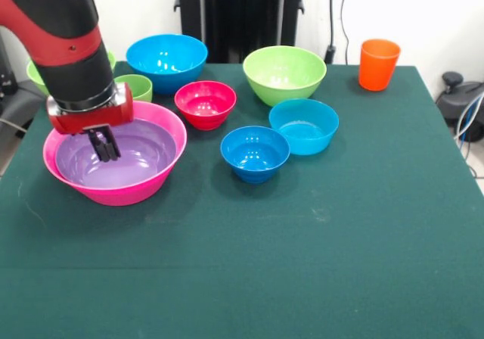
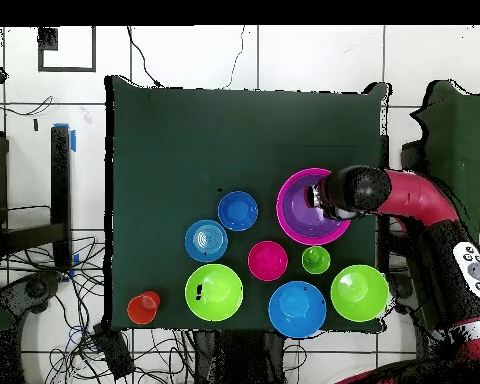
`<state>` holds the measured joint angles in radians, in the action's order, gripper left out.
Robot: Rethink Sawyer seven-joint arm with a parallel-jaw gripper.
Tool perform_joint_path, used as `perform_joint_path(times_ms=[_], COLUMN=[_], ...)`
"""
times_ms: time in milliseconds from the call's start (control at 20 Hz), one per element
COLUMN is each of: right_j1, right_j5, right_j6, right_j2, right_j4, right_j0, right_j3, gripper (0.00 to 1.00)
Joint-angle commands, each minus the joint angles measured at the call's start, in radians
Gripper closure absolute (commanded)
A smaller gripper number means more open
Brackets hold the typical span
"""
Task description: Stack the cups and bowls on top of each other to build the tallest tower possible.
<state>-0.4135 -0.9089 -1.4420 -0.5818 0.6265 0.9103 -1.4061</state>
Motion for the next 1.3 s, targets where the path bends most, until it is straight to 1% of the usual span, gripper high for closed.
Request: perform_joint_path(times_ms=[50,300,650,900,1300], right_j1=[0.081,0.108,0.102,0.125,0.155], right_j5=[0.061,0.081,0.079,0.064,0.097], right_j6=[-0.008,0.002,-0.009,-0.014,-0.036], right_j2=[0.042,0.039,0.049,0.054,0.056], right_j4=[0.018,0.016,0.017,0.013,0.015], right_j0=[-0.036,-0.023,-0.013,-0.021,-0.025], right_j3=[0.003,0.013,-0.001,0.024,0.038], gripper=[1.0,1.0,1.0,1.0,1.0])
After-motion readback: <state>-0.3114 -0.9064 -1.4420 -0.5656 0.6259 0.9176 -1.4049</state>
